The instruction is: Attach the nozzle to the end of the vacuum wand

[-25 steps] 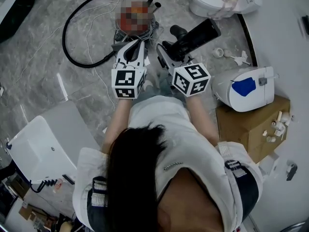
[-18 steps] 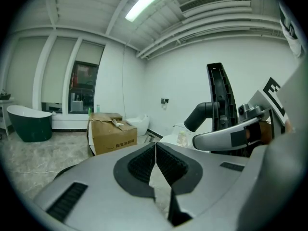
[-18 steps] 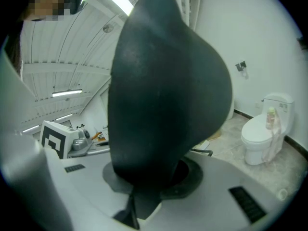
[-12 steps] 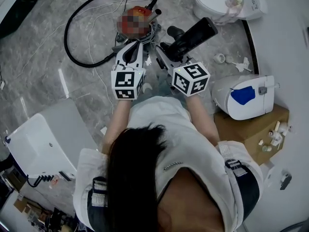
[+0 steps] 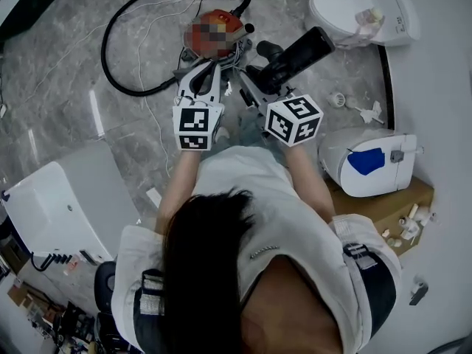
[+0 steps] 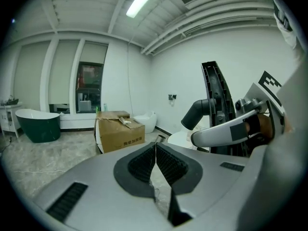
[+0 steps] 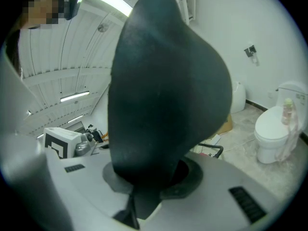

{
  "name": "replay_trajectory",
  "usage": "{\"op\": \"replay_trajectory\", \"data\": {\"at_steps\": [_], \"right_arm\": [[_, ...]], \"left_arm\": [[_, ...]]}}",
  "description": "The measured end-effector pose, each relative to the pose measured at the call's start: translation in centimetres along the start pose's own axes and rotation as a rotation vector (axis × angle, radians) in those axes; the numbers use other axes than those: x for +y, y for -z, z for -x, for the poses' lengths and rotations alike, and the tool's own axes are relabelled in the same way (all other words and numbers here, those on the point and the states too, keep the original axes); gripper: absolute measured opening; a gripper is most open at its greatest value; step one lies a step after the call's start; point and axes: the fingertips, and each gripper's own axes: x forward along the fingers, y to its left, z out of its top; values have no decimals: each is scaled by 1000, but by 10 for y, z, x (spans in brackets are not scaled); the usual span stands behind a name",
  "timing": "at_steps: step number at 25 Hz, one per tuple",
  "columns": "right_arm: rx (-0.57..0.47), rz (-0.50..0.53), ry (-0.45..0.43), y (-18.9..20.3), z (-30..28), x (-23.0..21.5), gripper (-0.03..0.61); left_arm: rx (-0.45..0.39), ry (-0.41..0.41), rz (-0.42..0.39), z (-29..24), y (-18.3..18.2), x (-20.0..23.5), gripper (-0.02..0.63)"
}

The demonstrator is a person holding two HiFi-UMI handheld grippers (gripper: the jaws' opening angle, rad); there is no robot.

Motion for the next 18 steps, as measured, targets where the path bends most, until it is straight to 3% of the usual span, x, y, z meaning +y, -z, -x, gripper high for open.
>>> {"op": "replay_trajectory", "data": {"at_steps": [7, 18], "right_arm": [[11, -18, -29, -7, -10, -10, 92], [42, -59, -94, -17, -16, -38, 92]], "left_arm": [[4, 8, 34, -14, 1, 1, 5], [90, 5, 29, -52, 15, -3, 5]]}}
